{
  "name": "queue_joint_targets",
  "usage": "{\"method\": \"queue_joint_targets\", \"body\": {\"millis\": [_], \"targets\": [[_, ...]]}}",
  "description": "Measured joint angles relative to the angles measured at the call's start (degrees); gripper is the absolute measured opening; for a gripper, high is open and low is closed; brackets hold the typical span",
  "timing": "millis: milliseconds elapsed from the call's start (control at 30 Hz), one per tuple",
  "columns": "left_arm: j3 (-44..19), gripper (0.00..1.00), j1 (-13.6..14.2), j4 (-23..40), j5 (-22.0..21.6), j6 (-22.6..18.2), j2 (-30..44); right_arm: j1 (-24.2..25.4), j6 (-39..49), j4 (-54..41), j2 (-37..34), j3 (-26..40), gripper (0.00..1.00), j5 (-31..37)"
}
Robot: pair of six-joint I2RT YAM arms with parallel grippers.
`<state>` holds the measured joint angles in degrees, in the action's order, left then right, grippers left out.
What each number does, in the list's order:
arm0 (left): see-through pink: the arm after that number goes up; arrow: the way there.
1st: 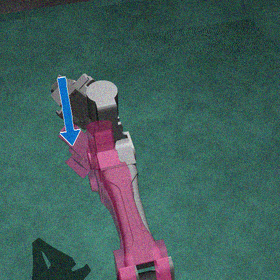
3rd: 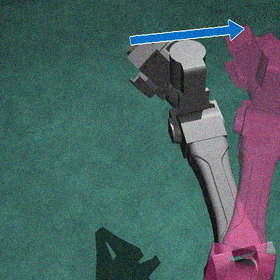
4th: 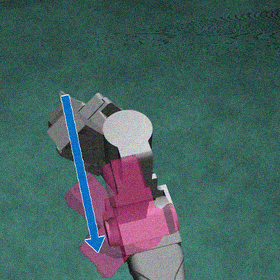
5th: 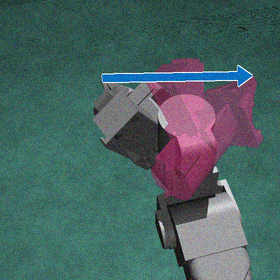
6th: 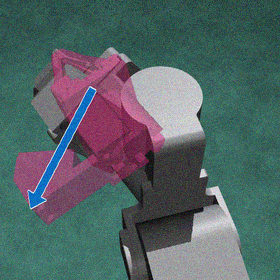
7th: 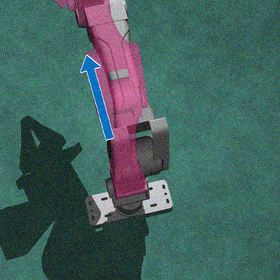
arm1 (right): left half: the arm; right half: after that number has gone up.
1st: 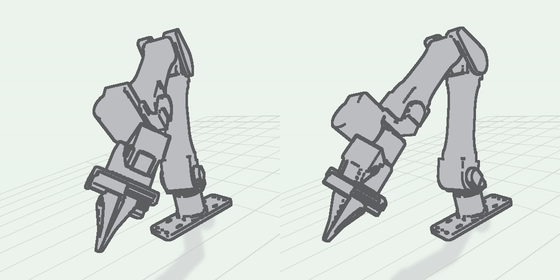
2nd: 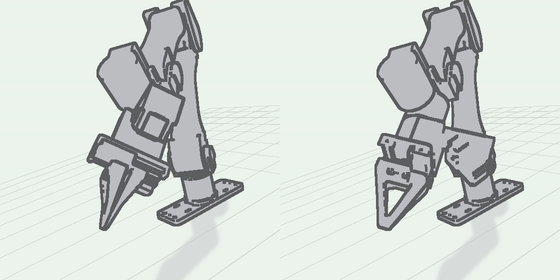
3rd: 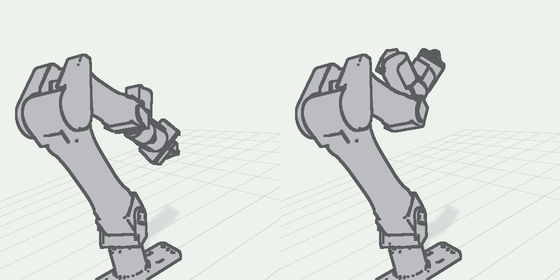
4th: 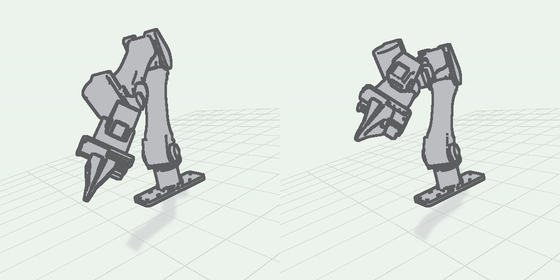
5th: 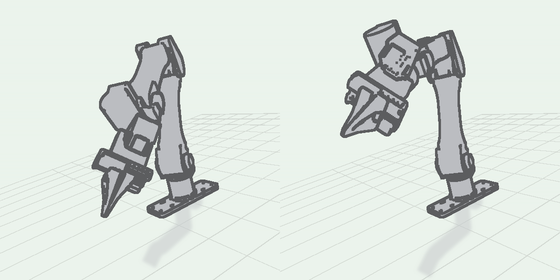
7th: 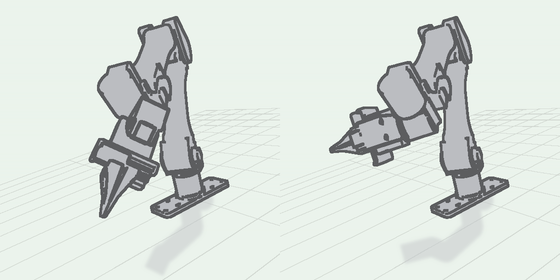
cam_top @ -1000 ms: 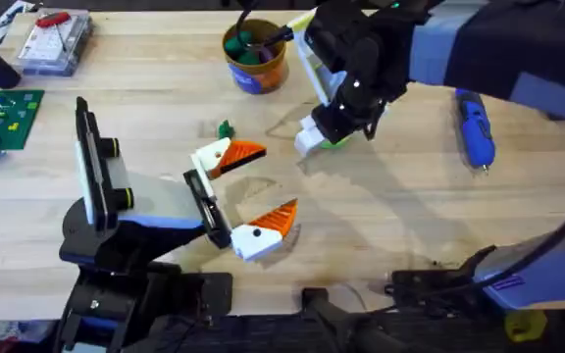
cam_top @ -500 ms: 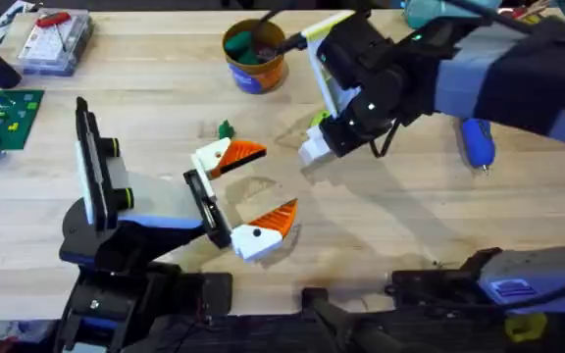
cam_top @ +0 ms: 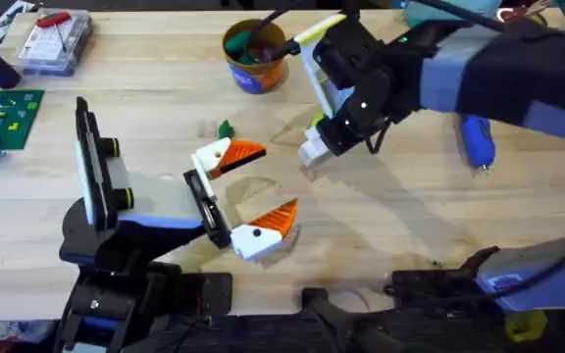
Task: Pick up the gripper from the table and insert it into the empty holder that is missing its gripper. Then pick up a screw, insert it into the mounting hole, and use the screwdriver to tighten it. Finally, clean up the table by picking up the vegetable and placing it into the bucket.
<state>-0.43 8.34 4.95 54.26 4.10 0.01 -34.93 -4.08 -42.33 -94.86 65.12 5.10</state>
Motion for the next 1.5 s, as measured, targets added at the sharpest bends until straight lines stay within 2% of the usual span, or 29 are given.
{"method": "queue_joint_targets", "body": {"millis": [200,300,433,767,1200,1400,1500], "targets": [[0.0,0.990,0.0,0.0,0.0,0.0,0.0,0.7,0.3,-1.4,-3.6,3.8,0.963,0.0],[0.0,0.990,0.0,0.0,0.0,0.0,0.0,0.7,0.4,-1.4,-4.1,4.9,0.888,0.0],[0.0,0.990,0.0,0.0,0.0,0.0,0.0,0.7,0.7,-1.5,-4.3,5.2,0.735,0.0],[0.0,0.990,0.0,0.0,0.0,0.0,0.0,0.7,0.9,-1.9,-5.3,5.2,0.548,0.0],[0.0,0.990,0.0,0.0,0.0,0.0,0.0,0.7,0.9,-2.1,-6.9,5.4,0.491,0.0],[0.0,0.990,0.0,0.0,0.0,0.0,0.0,0.9,0.9,-1.7,-6.9,5.5,0.430,0.0],[0.0,0.990,0.0,0.0,0.0,0.0,0.0,0.9,1.0,-1.6,-6.9,5.5,0.363,0.1]]}}
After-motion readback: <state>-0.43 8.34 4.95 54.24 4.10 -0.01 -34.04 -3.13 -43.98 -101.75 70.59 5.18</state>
